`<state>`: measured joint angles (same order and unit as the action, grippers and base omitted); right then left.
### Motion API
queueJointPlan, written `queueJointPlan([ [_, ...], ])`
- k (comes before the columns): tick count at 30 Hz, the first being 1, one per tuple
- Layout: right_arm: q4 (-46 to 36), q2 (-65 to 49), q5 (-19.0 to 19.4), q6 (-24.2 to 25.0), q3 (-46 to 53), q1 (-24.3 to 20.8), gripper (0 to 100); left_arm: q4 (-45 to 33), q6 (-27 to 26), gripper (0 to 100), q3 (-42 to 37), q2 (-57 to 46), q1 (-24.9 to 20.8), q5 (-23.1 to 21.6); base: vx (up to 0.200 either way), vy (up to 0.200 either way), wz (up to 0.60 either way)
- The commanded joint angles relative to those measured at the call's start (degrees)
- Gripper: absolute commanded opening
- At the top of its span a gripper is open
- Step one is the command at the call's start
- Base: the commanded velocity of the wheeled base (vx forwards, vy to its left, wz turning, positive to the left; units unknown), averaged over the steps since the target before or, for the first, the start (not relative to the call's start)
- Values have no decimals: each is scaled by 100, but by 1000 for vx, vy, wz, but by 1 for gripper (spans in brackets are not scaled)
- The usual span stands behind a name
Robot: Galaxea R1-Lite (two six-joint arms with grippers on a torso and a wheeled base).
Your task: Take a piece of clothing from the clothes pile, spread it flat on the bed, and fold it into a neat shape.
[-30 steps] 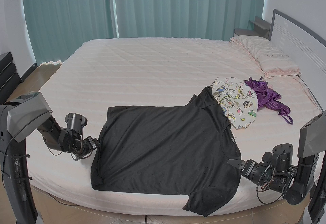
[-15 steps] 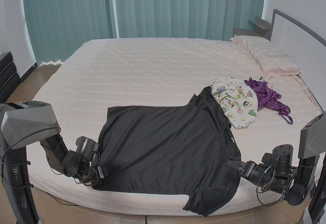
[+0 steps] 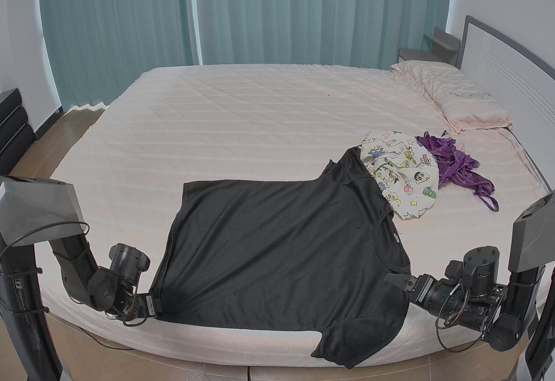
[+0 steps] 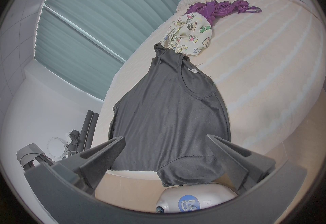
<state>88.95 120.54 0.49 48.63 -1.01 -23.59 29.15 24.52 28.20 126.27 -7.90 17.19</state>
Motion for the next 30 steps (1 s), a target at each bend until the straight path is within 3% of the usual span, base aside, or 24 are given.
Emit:
queueJointPlan([
  [1,61,-48,4,-2,22,-14,100,38,-166,100,-121,-111,588,39,0,0,0],
  [12,61,-48,-5,6,48,-84,100,30,-641,100,-236,-445,1660,-137,0,0,0],
  [15,61,-48,-5,6,57,-93,100,21,-659,100,-236,-489,1836,-559,0,0,0],
  [19,61,-4,4,15,40,-76,100,-6,-606,100,-420,-955,1933,-1622,0,0,0],
  [21,61,5,4,15,31,-67,100,-6,-606,100,-447,-990,1933,-1693,0,0,0],
  [22,61,92,4,15,-13,-41,100,3,-474,100,-614,-1254,1889,-2141,0,0,0],
  [25,61,268,4,6,-110,21,100,30,106,100,-631,-1447,1651,-2554,0,0,0],
  [27,52,523,-5,-29,-242,162,100,56,669,100,-587,-1535,1467,-2791,0,0,0],
  [29,52,593,-5,-46,-286,214,100,56,756,100,-587,-1544,1414,-2818,0,0,0],
  [30,-1,875,4,-213,-496,408,100,74,1108,100,-570,-1553,1203,-2905,0,0,0],
])
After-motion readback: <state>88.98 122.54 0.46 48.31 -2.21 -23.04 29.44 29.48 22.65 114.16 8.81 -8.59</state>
